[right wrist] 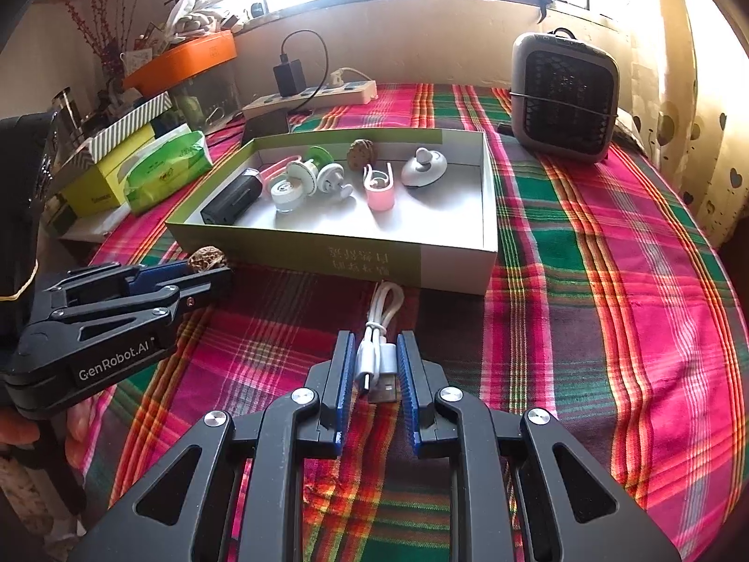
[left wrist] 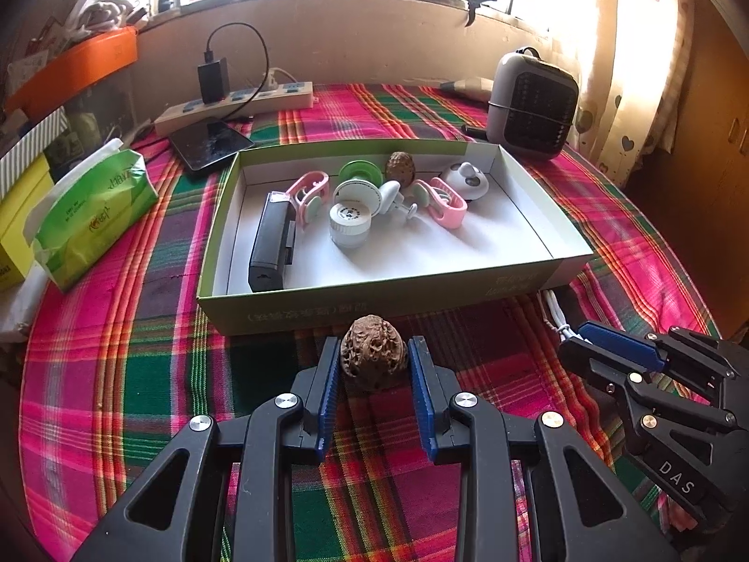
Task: Organize objects
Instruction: 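Lift the walnut over the box with the left tool while the right tool carries the cable there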
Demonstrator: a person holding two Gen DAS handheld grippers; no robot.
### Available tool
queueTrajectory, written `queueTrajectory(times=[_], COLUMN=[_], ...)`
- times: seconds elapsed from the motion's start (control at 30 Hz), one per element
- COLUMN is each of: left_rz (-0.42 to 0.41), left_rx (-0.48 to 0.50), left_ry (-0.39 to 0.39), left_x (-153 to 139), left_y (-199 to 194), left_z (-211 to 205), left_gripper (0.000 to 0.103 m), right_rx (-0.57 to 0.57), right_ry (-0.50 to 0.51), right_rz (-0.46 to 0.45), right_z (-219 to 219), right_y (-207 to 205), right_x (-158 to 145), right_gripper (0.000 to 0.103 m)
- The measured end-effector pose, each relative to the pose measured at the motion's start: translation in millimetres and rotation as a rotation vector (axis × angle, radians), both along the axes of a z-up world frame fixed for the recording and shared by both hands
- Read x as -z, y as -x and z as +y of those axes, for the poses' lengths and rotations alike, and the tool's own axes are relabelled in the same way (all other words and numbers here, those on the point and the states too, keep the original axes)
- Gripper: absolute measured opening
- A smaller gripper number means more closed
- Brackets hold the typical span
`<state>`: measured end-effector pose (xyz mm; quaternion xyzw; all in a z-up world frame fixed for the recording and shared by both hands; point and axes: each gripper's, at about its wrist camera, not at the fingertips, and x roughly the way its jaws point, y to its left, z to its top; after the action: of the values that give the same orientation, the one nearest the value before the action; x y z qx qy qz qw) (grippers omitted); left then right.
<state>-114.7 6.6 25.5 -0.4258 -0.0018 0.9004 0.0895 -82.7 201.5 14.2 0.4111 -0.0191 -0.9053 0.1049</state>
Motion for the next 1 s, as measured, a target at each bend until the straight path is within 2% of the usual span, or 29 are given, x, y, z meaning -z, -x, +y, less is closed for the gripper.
queueTrajectory(times=[0.5, 1.0], left_rz=[0.056, 0.055], left_rx=[0.020, 0.014], left_ry=[-0.015, -0.035], left_x=[-28, -29], left_y=[9, 50], left_z=[6, 11], left_gripper=[0.026, 0.026], right_rx=[-0.007, 0.007], right_ry=[0.012, 0.003], right_rz=[0.058, 0.065], right_z=[2, 10], right_y=[11, 56], right_x=[-26, -32], right_gripper=[0.020, 0.020])
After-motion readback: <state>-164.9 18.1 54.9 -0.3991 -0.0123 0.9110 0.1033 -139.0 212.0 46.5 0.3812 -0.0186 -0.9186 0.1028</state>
